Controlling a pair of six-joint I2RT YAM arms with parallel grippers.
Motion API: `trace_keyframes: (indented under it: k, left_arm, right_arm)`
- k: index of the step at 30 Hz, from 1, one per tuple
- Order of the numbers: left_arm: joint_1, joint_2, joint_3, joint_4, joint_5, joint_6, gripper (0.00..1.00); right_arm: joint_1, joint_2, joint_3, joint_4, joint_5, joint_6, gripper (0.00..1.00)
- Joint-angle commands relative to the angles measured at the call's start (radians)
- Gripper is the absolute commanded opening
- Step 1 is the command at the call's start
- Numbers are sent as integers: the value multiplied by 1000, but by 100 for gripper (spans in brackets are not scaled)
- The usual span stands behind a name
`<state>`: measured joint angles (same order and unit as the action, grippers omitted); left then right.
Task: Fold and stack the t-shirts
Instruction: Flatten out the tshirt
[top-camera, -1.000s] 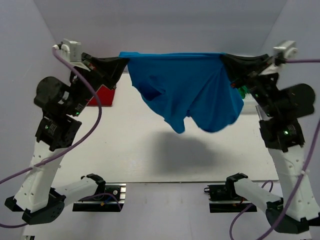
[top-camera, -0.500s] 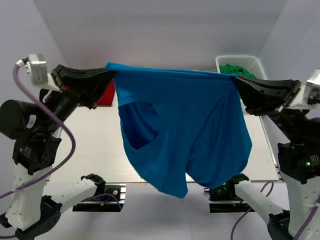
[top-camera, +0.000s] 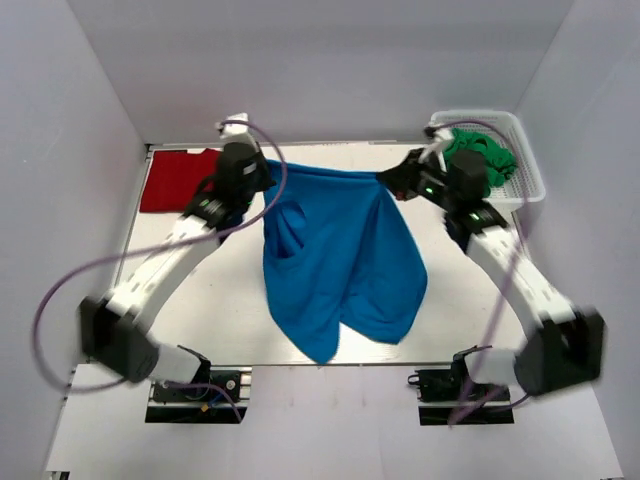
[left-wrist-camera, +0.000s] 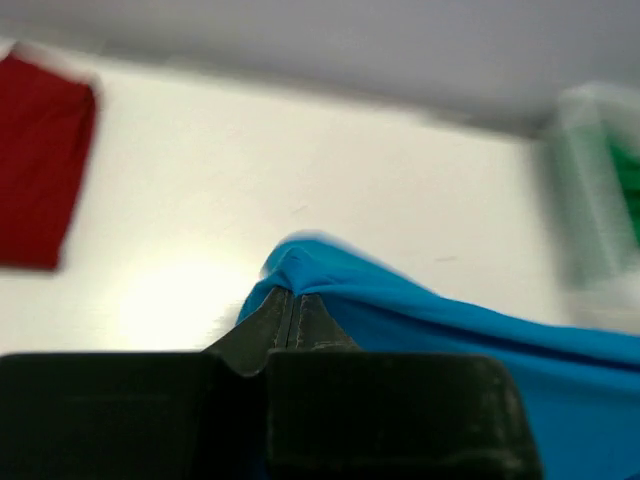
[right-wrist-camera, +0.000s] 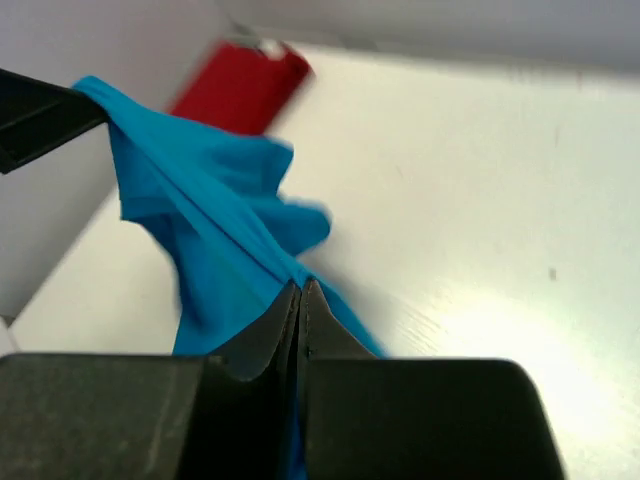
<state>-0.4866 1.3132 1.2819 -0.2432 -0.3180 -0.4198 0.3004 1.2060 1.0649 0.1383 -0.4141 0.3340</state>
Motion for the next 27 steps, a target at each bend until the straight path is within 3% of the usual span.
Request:
trace_keyframes:
  k: [1, 7, 8, 9, 10, 11, 13, 14, 15, 16, 20, 23, 27]
  left_arm:
    - [46, 204, 19, 2, -242, -20, 0]
    - [138, 575, 336, -15, -193, -27, 0]
    - [138, 663, 371, -15, -181, -27, 0]
    - [152, 707, 454, -45, -162, -16, 0]
    - [164, 747, 500, -45, -150, -16, 0]
    - [164, 785, 545, -89, -150, -4, 0]
    - [174, 885, 698, -154, -109, 9, 26]
    - [174, 908, 742, -209, -99, 9, 46]
    - [174, 922, 801, -231, -87, 25, 91]
    - [174, 922, 815, -243, -87, 48, 100]
    - [174, 806, 755, -303, -23, 59, 100]
    - [140, 686, 619, -344, 6, 69, 100]
    - [105, 430, 235, -360, 158, -2, 100]
  right_arm:
    - [-11, 186, 82, 66, 55, 11, 0]
    - [-9, 616, 539, -236, 120, -142, 0]
    - [-10, 694, 570, -282, 154, -153, 9]
    - [-10, 713, 643, -296, 158, -165, 24]
    - [-10, 727, 658, -302, 161, -176, 24]
    - [-12, 751, 665, -312, 184, -177, 40]
    - [-14, 751, 655, -312, 195, -182, 53]
    - [-14, 727, 636, -310, 202, -184, 76]
    - [-14, 713, 621, -299, 208, -185, 90]
    - [-15, 680, 581, -283, 212, -179, 90]
    - [-17, 541, 405, -256, 238, -118, 90]
    - [-15, 396, 243, -246, 262, -41, 90]
    - [-18, 131, -6, -246, 323, 35, 90]
